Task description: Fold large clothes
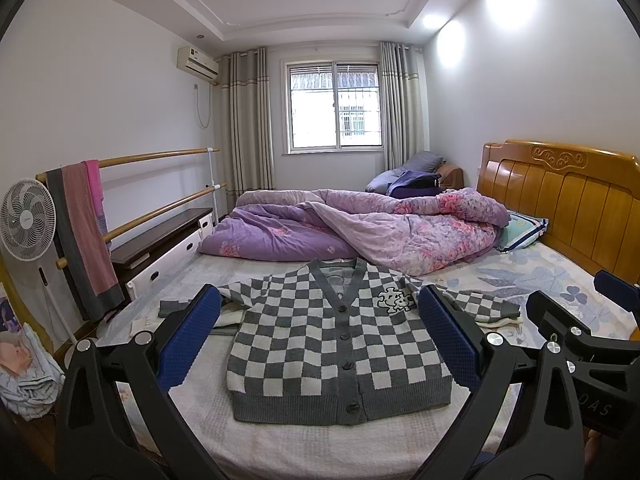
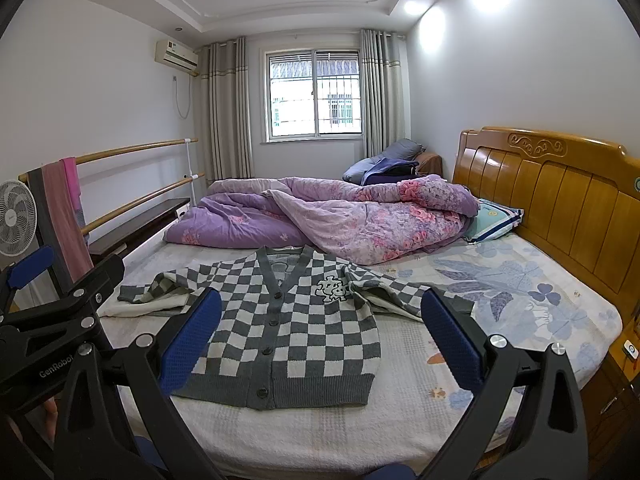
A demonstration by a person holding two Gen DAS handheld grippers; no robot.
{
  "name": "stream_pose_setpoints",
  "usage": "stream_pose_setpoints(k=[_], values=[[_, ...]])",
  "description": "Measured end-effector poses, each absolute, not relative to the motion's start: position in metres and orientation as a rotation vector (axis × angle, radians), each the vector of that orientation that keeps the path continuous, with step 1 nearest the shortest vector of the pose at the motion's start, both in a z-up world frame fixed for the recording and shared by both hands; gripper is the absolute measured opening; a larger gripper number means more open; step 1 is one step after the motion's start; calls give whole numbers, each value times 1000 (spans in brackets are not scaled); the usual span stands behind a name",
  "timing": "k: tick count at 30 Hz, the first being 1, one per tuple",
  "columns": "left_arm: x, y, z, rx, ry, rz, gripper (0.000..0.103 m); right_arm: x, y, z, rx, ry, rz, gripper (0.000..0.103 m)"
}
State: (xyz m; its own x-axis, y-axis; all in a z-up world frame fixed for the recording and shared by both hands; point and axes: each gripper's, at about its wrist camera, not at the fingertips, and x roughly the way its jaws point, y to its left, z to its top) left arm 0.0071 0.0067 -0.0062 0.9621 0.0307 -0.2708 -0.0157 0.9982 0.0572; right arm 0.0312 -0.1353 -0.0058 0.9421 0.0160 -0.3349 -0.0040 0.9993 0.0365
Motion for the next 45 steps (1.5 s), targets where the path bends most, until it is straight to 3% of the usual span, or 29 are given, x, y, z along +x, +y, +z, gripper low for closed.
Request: stream_pose_setpoints(k=[28,39,45], values=[[13,3,-14,48,293,22,98,41,-135,-17,52,369,24,96],[72,15,-69,15,419,16,98,94,-119,-54,30,472,53,96],[137,34,-117,-8,490,13,98,159,-112,-103,35,554,105,96]])
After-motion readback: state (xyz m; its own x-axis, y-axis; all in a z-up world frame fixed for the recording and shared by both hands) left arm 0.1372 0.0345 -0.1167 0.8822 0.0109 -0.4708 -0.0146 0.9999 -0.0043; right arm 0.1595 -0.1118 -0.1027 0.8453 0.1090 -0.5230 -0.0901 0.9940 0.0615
